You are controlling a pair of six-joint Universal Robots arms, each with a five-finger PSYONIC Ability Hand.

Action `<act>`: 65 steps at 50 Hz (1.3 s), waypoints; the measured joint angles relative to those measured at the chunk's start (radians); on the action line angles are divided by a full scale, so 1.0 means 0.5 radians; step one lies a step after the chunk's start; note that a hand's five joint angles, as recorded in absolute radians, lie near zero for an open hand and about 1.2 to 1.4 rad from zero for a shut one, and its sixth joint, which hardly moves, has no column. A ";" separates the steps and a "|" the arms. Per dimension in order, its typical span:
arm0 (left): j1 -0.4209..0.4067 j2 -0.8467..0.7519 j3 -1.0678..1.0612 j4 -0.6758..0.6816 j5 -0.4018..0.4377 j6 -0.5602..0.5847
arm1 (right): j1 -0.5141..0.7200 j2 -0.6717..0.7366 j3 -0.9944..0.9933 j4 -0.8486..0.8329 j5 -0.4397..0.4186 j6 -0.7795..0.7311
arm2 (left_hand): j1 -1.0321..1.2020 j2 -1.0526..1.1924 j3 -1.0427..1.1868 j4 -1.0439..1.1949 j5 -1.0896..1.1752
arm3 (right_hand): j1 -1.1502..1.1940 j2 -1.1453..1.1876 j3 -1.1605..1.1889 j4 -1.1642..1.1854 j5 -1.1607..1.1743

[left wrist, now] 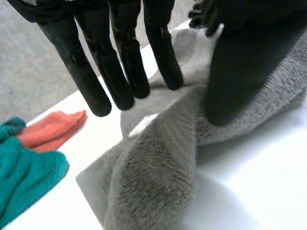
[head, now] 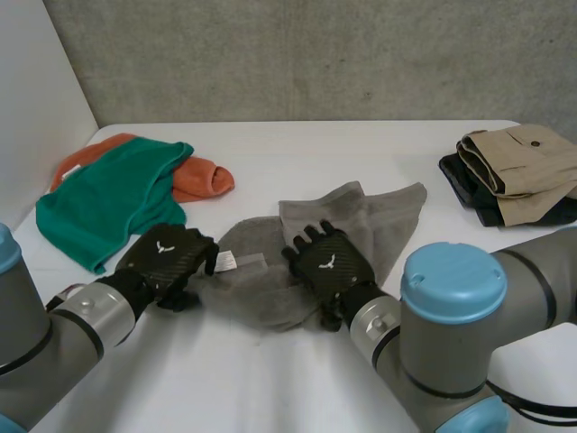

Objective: Fold the laundry.

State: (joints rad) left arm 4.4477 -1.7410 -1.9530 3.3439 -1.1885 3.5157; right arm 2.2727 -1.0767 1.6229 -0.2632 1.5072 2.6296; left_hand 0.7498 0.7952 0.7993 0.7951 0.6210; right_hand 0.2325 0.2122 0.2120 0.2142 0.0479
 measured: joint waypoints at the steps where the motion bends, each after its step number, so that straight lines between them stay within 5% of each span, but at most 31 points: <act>1: 0.002 0.006 0.004 -0.017 0.000 0.006 | -0.007 -0.008 0.000 -0.001 0.001 0.001 | 0.000 0.000 0.000 0.000 0.000 | 0.000 -0.001 -0.005 -0.006 0.000; 5: 0.008 0.109 0.099 -0.209 0.006 0.036 | -0.111 -0.166 -0.009 -0.007 -0.009 0.064 | -1.110 -1.091 -1.093 -1.105 -1.078 | 0.000 -0.001 -0.005 -0.007 0.000; 15: -0.092 0.093 0.432 -0.392 0.109 -0.010 | -0.386 -0.559 -0.012 0.151 -0.138 0.362 | -1.112 -1.169 -1.173 -1.179 -1.140 | 0.000 -0.001 -0.005 -0.007 0.000; 30: -0.355 -0.713 1.119 -0.790 -0.047 0.059 | -0.602 -0.480 0.046 0.305 -0.257 0.261 | -0.781 -0.865 -0.878 -0.861 -0.856 | 0.000 -0.001 -0.005 -0.007 0.000; 39: -0.464 -0.931 1.215 -0.707 -0.033 0.077 | -0.663 -0.318 0.050 0.252 -0.241 0.175 | -0.648 -0.722 -0.729 -0.726 -0.718 | 0.000 -0.001 -0.005 -0.007 0.000; 43: -0.476 -0.979 1.222 -0.647 -0.069 0.110 | -0.696 -0.226 -0.014 0.238 -0.241 0.157 | 0.578 0.404 0.354 0.372 0.354 | 0.000 -0.001 -0.005 -0.007 0.000; 44: -0.475 -0.979 1.223 -0.644 -0.075 0.114 | -0.698 -0.220 -0.022 0.237 -0.242 0.155 | 0.578 0.404 0.354 0.372 0.354 | 0.000 -0.001 -0.005 -0.007 0.000; 45: -0.472 -0.971 1.224 -0.638 -0.102 0.133 | -0.706 -0.190 -0.062 0.240 -0.246 0.138 | 0.823 0.750 0.724 0.747 0.709 | 0.000 -0.001 -0.005 -0.007 0.000; 53: -0.437 -0.691 1.150 -0.663 -0.273 0.235 | -0.716 -0.017 -0.426 0.317 -0.395 -0.210 | 0.823 0.794 0.772 0.806 0.719 | 0.000 -0.001 -0.005 -0.007 0.000; 65: -0.292 0.030 0.657 -0.726 -0.218 0.368 | -0.503 0.419 -1.144 0.725 -0.953 -0.941 | 0.823 0.794 0.772 0.807 0.719 | 0.000 -0.001 -0.005 -0.007 0.000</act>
State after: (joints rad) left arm 4.3016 -1.7261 -1.6244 2.9809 -1.2975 3.6995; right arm 2.0211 -0.8671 1.0509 0.0995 1.0309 2.1592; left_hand 1.1613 1.1924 1.1852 1.1989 0.9804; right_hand 0.2325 0.2118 0.2093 0.2107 0.0479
